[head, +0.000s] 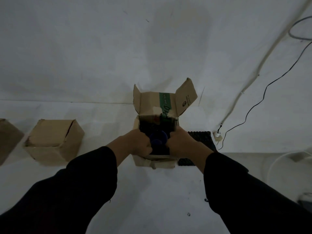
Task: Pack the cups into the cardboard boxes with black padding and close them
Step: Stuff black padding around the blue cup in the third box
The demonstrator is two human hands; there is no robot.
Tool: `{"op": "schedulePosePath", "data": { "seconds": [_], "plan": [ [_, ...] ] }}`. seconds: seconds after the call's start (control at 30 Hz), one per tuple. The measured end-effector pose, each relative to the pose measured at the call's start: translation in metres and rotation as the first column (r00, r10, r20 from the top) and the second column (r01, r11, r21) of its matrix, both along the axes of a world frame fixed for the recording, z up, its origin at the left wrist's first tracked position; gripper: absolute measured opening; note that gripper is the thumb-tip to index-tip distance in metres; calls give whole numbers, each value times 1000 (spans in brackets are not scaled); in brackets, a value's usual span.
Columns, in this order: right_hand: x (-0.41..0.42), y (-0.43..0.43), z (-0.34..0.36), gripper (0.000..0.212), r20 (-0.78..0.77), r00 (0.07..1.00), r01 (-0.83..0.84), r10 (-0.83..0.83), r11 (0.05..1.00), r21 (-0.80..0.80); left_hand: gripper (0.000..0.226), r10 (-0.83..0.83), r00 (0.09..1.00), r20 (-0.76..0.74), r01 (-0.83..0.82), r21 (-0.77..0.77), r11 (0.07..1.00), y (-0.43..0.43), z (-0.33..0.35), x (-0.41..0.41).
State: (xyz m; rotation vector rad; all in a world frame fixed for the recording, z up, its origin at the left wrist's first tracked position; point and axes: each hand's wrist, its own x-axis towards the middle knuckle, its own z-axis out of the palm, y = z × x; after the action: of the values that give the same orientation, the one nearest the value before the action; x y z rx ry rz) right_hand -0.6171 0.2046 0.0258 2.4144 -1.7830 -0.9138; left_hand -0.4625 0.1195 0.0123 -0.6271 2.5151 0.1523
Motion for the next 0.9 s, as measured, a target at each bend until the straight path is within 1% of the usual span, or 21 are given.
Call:
{"op": "schedulePosePath", "data": {
  "seconds": [0.07,0.1,0.13,0.17,0.2,0.23,0.27,0.37,0.43,0.5,0.57,0.63,0.67,0.8,0.83,0.9],
  "plan": [
    [0,-2,-1,39,-1,1000,25,-25,999,26,32,-8,999,35,8,-1,1000,0,1,-3],
    [0,-3,-1,39,-1,999,41,-41,998,37,27,-22,998,57,22,2,1000,0,2,-3],
    [0,-3,-2,34,11,999,43,-43,998,41,23,-46,997,69,45,11,999,-1,3,-4],
    [0,-5,-4,24,34,999,31,-33,999,45,21,-74,995,70,73,15,997,-1,4,-4],
    [1,-6,-5,25,52,998,26,-28,999,45,20,-98,993,59,98,14,995,-2,3,-3],
    [1,-8,-7,33,47,999,23,-25,999,48,20,-115,992,44,115,9,993,-3,2,-3],
    [0,-10,-9,36,29,1000,11,-13,999,53,20,-127,991,30,127,3,992,-4,1,-3],
    [3,-11,-11,21,-45,999,-21,22,999,36,19,-140,990,14,140,-28,990,-5,2,-5],
    [4,-10,-10,13,-75,997,-22,26,999,46,18,-141,990,14,141,-84,986,-4,3,-9],
    [5,-11,-14,13,-81,997,-13,18,998,56,20,-122,992,18,124,-140,982,-5,-1,-12],
    [7,-11,-17,17,-87,996,-13,19,998,63,20,-129,992,-9,121,-278,953,-7,-5,-12],
    [7,-12,-21,17,-90,995,-26,31,998,66,18,-148,984,-98,91,-438,894,-12,-6,-9],
    [7,-13,-23,16,-86,996,-31,37,997,71,16,-138,983,-125,64,-469,881,-14,-5,-8],
    [6,-16,-22,12,-80,995,-46,55,993,111,10,-74,980,-183,-31,-510,860,-9,-8,-8],
    [7,-16,-21,12,-72,995,-54,62,993,108,14,-61,978,-199,-52,-519,853,-9,-12,-10],
    [7,-17,-17,15,-38,997,-65,69,994,93,21,-3,986,-164,-78,-483,872,-8,-25,-13]
  ]
}}
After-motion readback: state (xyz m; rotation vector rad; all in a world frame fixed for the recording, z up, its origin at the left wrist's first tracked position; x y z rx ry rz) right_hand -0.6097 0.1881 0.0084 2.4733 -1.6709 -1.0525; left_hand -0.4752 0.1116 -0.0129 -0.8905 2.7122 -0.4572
